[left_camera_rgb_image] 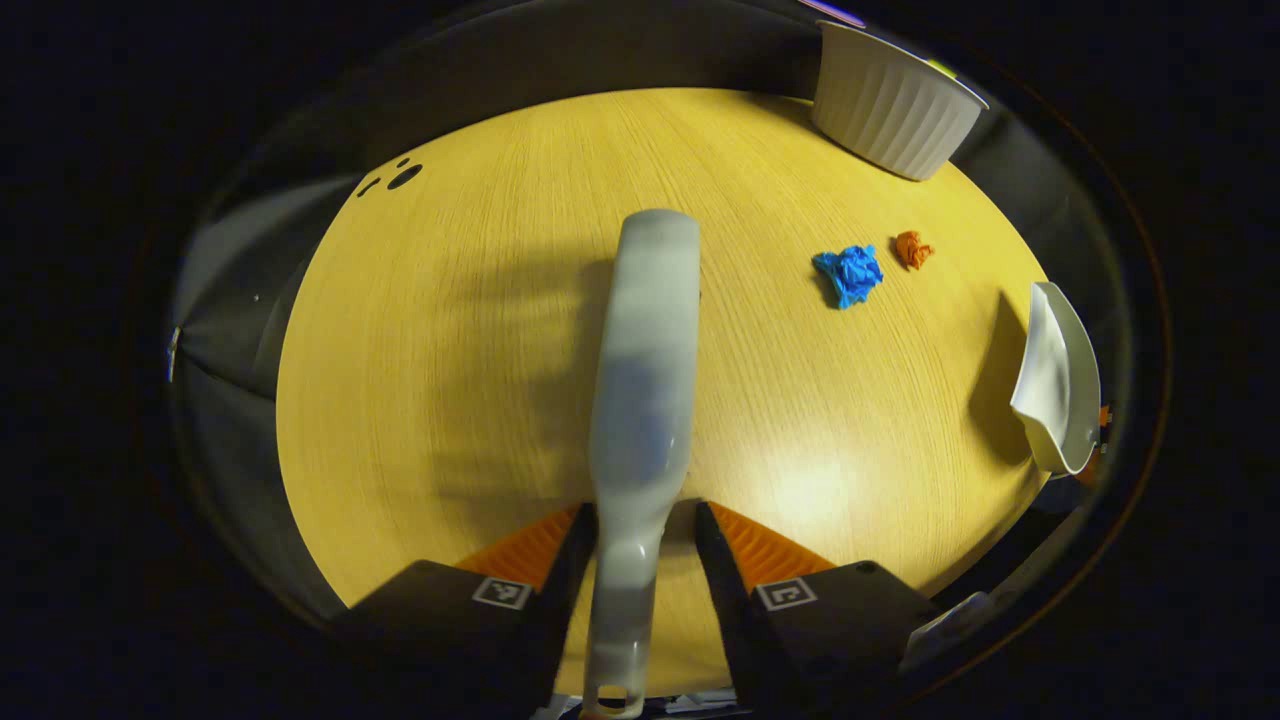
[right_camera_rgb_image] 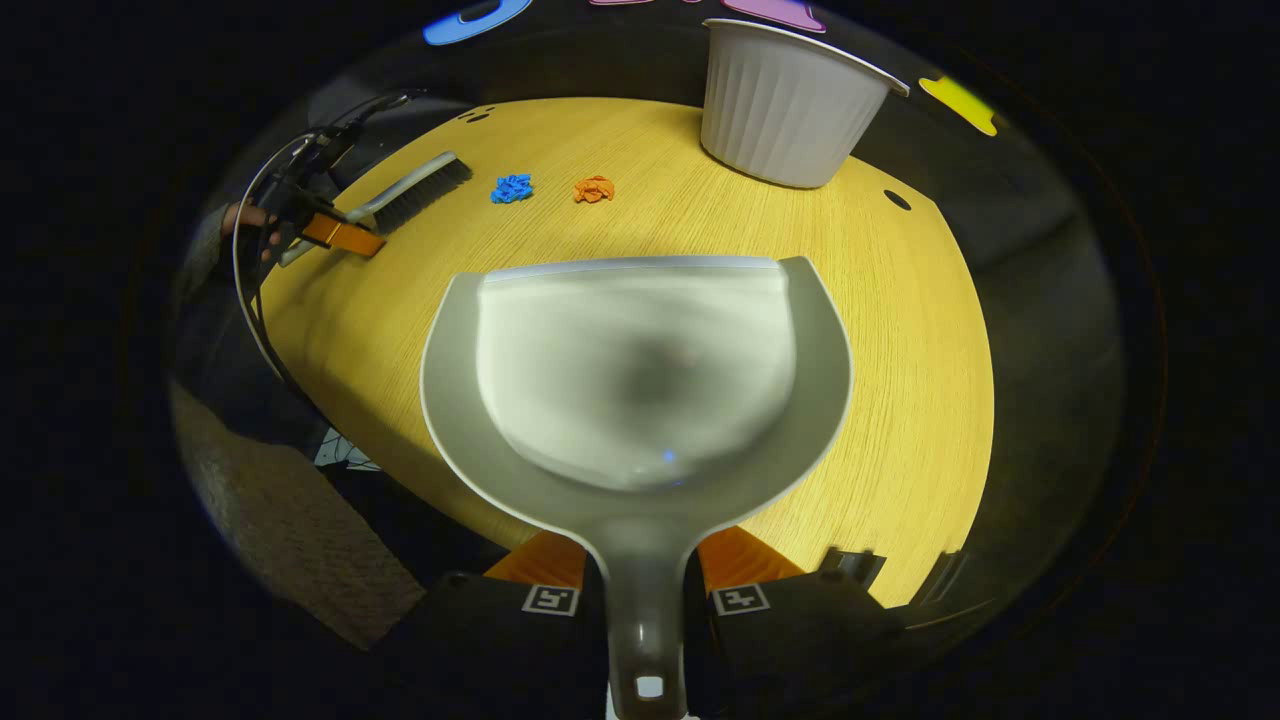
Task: Pick up the small broom and dustpan from the desktop, sweep the trash into the dustpan with the broom, and then empty the trash into the garbage bin.
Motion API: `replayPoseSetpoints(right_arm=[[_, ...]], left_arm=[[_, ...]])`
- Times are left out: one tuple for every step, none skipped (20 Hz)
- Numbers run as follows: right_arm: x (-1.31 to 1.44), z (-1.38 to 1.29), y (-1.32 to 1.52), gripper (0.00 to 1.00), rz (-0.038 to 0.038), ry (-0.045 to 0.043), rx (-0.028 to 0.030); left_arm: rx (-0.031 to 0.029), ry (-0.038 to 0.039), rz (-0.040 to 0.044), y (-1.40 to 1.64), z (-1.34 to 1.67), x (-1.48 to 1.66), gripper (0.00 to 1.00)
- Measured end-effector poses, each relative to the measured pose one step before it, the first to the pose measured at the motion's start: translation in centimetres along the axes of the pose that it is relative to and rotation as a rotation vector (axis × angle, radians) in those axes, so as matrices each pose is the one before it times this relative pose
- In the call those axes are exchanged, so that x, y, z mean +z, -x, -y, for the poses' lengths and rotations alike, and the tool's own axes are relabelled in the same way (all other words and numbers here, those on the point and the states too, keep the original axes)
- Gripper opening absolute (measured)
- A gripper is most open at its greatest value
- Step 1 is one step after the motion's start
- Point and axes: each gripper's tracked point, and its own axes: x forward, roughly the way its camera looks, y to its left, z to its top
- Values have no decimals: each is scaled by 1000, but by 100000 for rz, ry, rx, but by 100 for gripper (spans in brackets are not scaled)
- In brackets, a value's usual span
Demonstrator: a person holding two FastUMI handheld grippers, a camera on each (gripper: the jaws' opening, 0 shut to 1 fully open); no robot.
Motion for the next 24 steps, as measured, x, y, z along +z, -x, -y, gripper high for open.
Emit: replayPoseSetpoints(right_arm=[[-2,-17,57,33,-190,326,-23],[110,-60,42,33,-90,50,141],[98,-7,-86,33,59,-132,112],[138,-60,57,29,177,-342,184],[153,-43,-45,33,154,-471,209],[181,-92,-29,33,-75,-492,302],[119,5,-24,34,140,-362,273],[210,-21,72,34,220,-204,147],[183,-73,-37,33,98,-36,152],[213,-46,44,33,-57,96,231],[106,-109,69,33,-730,309,390],[46,-45,108,29,-1614,228,39],[-8,-60,30,33,-2478,-112,5],[-141,-130,-4,33,-2981,-487,252],[-107,-260,-64,33,-2974,-129,893],[19,-355,-32,33,-2356,577,1242],[71,-208,-53,29,-1770,1211,935],[34,-73,-85,33,-1665,1873,405],[25,-28,-145,34,-1220,1965,-246],[124,-10,-131,29,-529,1455,-362],[176,74,-129,34,-143,928,-351],[140,113,-203,38,133,311,-386],[-21,74,-295,34,-98,-108,-101],[29,97,-263,33,-215,3,-18]], left_arm=[[-288,-789,-448,215,-79,-140,65],[-1112,-259,-850,136,229,34,47],[-151,-339,-1055,-200,239,54,41],[82,-933,-1166,61,29,-185,29],[157,-1564,-1020,18,-60,-34,29],[339,-1506,-1319,27,-95,173,27],[641,-1011,-1078,-108,160,110,29],[764,-1245,33,-36,34,274,27],[846,-918,1910,27,-39,666,26],[1326,-402,1417,29,-44,539,24],[904,-361,2349,160,80,835,24],[-280,-426,2564,234,418,1249,23],[-957,-1269,1761,164,690,1190,19],[226,-2541,1230,193,392,1318,22],[695,-3602,652,-161,278,1212,19],[1207,-3819,364,-297,311,1061,22],[734,-3128,-418,-344,432,819,22],[8,-2542,-956,-377,588,598,22],[-171,-2170,-453,-341,655,434,19],[-388,-1840,-348,-269,669,373,19],[-602,-1432,-90,-57,589,414,22],[-693,-1156,-432,-72,705,183,19],[-495,-1176,-278,-78,547,83,19],[-895,-1037,-317,-98,762,133,19]])
